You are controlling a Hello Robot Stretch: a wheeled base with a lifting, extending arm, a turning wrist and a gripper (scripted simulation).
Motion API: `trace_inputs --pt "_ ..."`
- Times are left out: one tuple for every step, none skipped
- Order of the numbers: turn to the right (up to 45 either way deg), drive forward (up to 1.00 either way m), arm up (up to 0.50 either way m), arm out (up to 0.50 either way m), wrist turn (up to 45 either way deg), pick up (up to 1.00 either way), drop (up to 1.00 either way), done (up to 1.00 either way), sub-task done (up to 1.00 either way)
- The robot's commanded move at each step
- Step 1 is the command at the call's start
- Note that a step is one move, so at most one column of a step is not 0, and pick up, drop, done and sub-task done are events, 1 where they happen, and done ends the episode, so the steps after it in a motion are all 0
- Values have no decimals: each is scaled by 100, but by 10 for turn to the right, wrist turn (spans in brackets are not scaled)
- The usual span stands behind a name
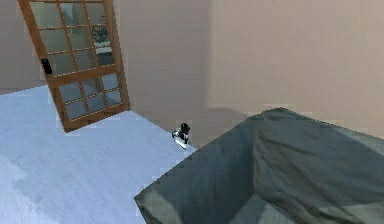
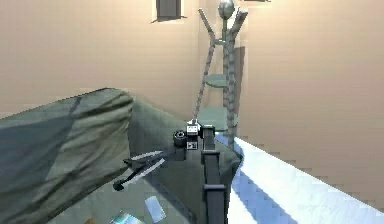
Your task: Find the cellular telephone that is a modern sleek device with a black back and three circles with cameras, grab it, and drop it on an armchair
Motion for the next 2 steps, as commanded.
trace_inputs --pt "0 0 0 -8 0 0 0 0 0" --pt "0 0 0 0 0 0 0 100 0"
